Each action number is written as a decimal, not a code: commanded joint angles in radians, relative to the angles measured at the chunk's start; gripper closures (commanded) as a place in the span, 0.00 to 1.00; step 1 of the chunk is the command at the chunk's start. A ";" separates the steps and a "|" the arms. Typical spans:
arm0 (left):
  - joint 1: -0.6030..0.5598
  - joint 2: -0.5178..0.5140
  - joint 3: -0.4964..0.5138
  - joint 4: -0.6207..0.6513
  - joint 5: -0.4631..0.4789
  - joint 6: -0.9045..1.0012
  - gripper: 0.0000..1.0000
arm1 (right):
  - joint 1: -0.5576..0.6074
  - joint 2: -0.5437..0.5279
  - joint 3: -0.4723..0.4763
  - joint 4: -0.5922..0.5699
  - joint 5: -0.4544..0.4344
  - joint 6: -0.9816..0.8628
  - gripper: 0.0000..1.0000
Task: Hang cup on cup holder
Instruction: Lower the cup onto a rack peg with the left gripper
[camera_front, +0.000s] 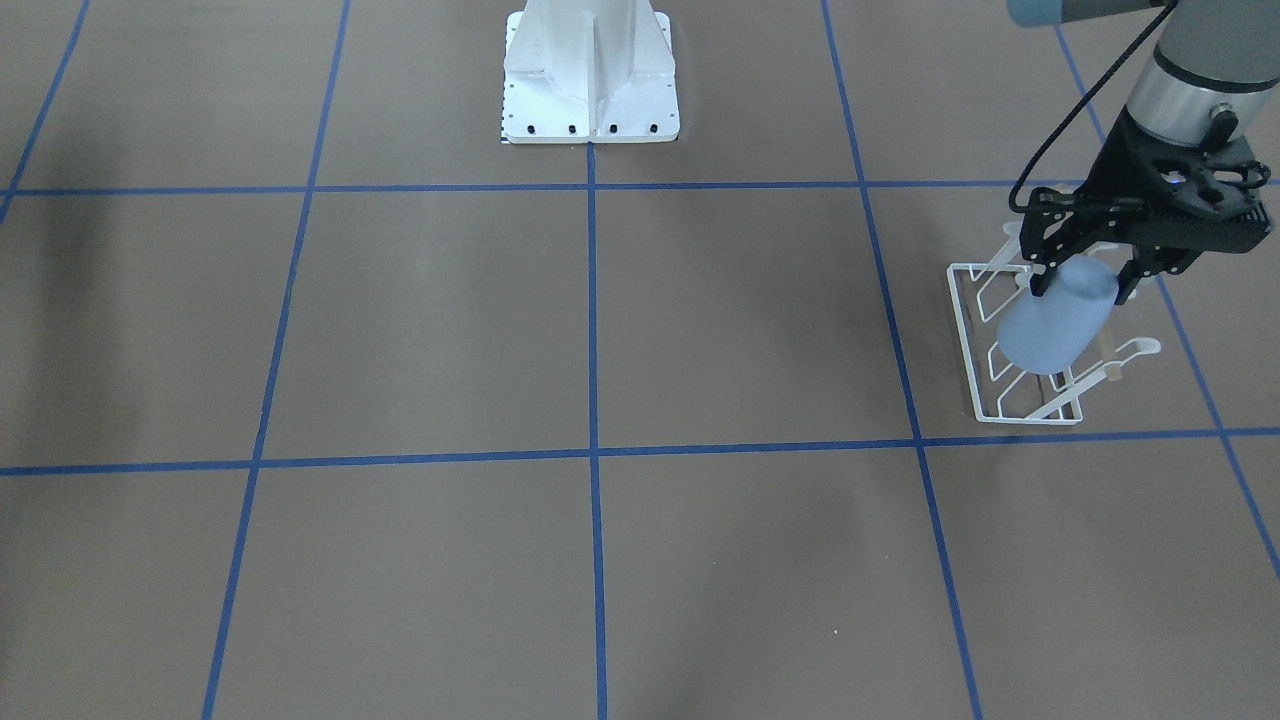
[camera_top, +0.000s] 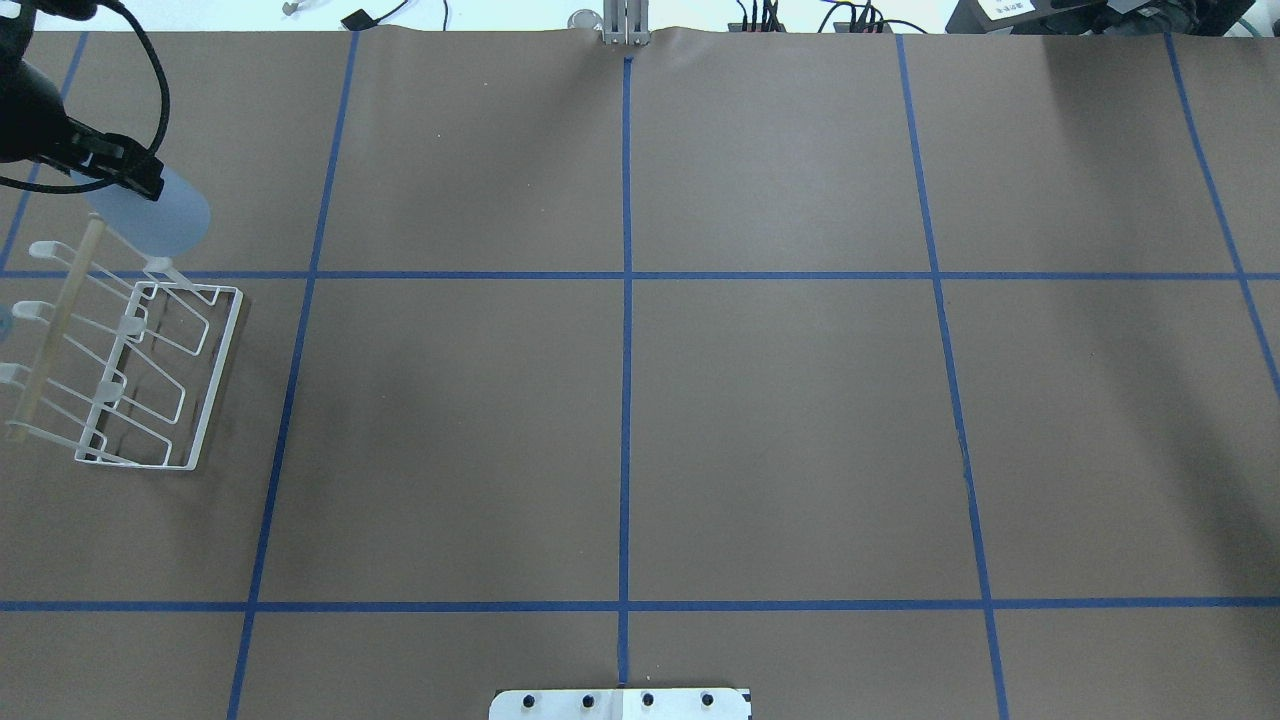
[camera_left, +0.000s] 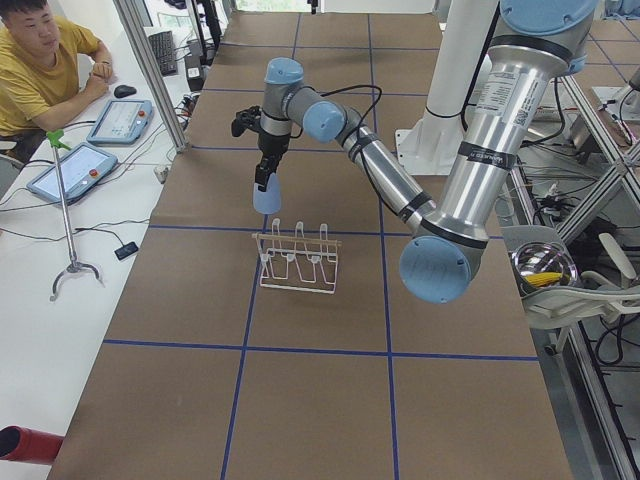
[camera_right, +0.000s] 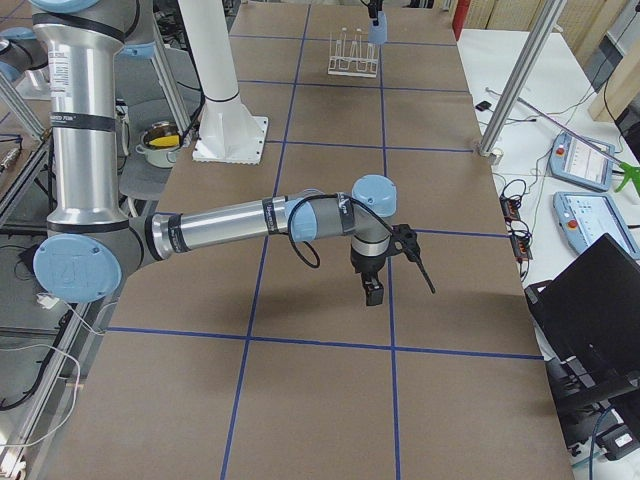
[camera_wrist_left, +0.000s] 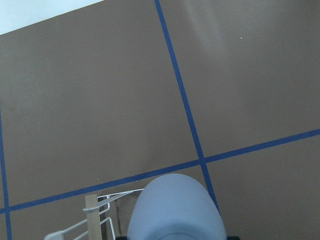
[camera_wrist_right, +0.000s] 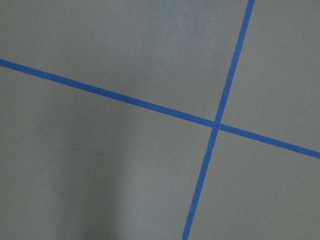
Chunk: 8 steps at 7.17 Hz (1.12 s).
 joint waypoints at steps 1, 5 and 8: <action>-0.001 0.012 0.067 -0.082 -0.008 0.004 1.00 | 0.000 0.000 0.001 0.000 -0.002 0.000 0.00; -0.002 0.099 0.007 -0.081 -0.100 0.035 1.00 | 0.000 -0.003 0.002 0.002 -0.002 0.000 0.00; -0.001 0.119 0.007 -0.084 -0.099 0.035 1.00 | 0.000 -0.003 0.002 0.002 -0.002 0.002 0.00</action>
